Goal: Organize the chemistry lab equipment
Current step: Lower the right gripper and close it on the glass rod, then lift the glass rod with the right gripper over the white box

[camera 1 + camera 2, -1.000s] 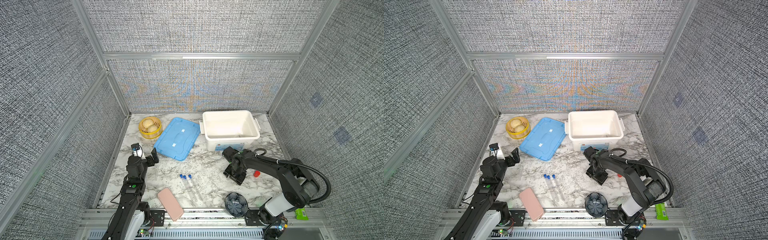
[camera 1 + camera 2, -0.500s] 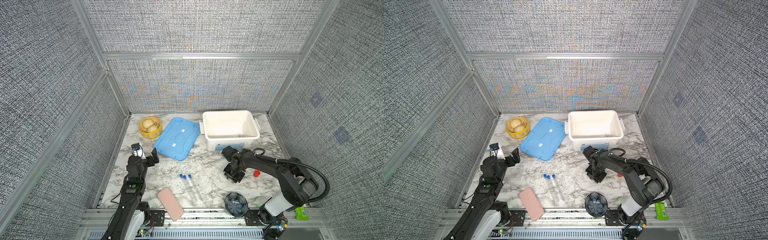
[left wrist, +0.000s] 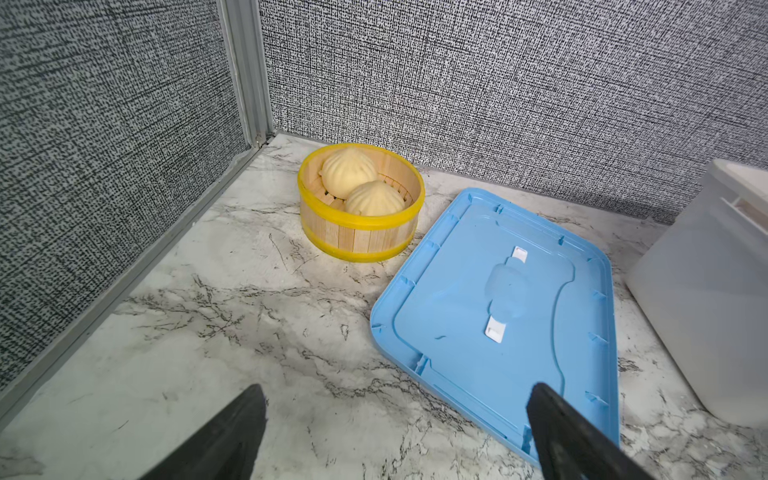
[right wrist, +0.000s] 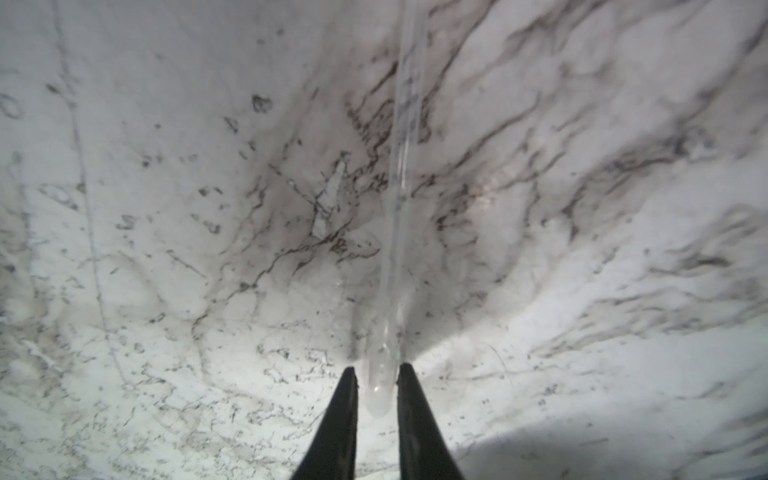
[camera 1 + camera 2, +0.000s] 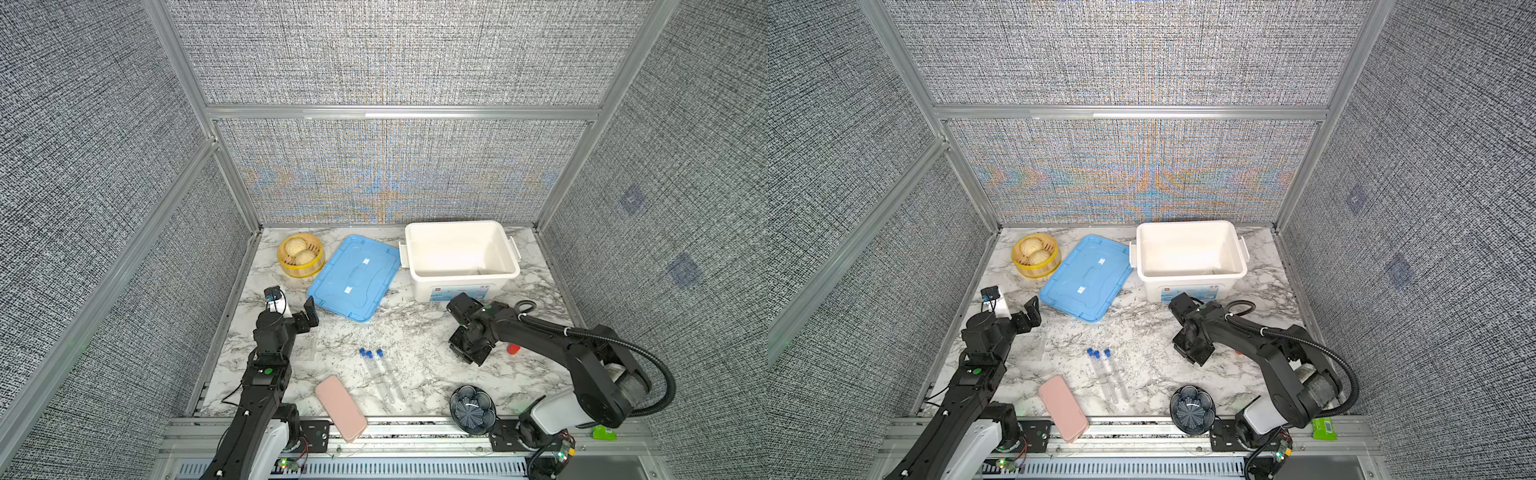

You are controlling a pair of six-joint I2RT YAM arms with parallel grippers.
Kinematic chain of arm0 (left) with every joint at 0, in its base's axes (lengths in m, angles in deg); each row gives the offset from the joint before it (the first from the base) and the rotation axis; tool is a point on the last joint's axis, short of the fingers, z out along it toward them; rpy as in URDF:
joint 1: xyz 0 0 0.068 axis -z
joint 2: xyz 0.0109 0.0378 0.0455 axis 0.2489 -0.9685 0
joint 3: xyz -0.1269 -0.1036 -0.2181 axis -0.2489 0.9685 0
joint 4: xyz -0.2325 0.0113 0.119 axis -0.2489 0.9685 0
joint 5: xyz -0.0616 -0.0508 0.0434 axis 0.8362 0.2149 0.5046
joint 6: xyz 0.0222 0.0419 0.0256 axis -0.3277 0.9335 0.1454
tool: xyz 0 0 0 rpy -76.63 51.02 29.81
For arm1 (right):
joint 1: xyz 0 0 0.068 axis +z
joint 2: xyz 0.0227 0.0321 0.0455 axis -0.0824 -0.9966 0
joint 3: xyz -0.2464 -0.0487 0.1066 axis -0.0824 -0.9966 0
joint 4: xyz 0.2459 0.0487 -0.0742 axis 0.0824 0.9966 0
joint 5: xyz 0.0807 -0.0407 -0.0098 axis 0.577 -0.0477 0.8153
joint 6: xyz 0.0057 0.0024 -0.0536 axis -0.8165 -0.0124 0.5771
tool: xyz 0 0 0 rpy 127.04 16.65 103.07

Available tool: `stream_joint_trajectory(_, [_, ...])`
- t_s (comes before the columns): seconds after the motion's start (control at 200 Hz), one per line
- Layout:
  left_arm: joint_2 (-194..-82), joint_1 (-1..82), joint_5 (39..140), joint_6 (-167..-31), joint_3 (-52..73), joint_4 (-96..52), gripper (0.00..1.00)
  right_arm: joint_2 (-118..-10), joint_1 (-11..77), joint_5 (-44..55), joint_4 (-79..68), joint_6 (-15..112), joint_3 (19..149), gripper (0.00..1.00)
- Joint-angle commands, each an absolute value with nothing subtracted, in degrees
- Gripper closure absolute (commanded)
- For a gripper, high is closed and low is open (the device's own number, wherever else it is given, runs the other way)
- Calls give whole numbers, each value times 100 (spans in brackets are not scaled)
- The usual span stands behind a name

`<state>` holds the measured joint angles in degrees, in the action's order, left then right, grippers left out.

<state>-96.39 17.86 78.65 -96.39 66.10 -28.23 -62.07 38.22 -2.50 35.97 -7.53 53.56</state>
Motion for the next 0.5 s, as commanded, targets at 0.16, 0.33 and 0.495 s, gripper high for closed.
stream_joint_trajectory(0.16, [-9666, 1788, 7898, -9619, 6551, -2930, 1, -6173, 3812, -391, 3667, -746, 5262, 82])
stream_joint_trajectory(0.33, [-9575, 1784, 7901, -9624, 6584, -2931, 1, -6106, 3804, -325, 3334, -760, 5069, 78])
stream_joint_trajectory(0.495, [-9551, 1785, 7898, -9620, 6602, -2939, 1, -6274, 3705, -144, 3046, -714, 4850, 78])
